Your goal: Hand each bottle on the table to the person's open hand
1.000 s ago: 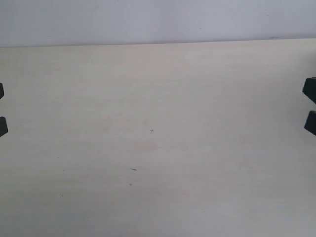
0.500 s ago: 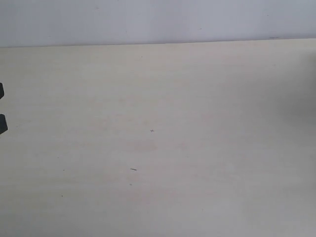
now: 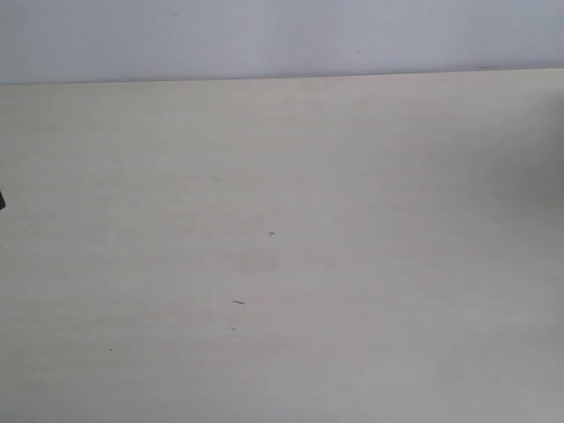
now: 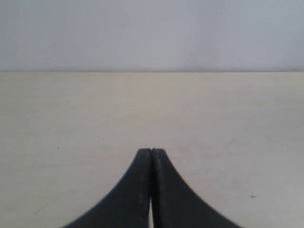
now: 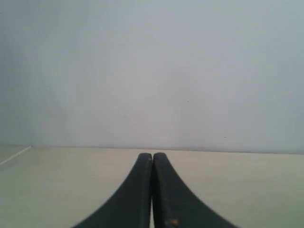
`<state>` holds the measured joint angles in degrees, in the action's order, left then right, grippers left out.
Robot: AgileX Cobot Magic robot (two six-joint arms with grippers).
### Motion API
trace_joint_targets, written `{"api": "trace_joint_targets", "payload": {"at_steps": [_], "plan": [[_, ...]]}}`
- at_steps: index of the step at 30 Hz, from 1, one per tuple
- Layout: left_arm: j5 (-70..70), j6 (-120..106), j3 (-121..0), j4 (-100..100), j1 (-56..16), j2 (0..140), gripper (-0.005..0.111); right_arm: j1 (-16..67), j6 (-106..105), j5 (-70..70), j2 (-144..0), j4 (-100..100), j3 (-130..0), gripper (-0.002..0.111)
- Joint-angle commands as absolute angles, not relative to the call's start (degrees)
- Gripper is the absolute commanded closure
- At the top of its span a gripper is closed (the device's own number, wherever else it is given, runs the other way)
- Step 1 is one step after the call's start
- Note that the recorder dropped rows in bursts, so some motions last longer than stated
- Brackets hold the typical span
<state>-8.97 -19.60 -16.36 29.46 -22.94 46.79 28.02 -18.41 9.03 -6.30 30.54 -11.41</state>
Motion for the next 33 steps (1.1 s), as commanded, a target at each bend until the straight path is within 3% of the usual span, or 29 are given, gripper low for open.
{"api": "trace_joint_targets", "payload": {"at_steps": [1, 33], "plan": [[-7.7, -19.2, -16.0, 29.2, -22.8, 46.7, 0.107, 28.0, -18.8, 12.0, -4.8, 33.0, -11.2, 0.108], [-5.4, -18.8, -16.0, 29.1, -22.8, 46.7, 0.107, 28.0, -18.8, 13.8, -4.8, 33.1, -11.2, 0.108]]}}
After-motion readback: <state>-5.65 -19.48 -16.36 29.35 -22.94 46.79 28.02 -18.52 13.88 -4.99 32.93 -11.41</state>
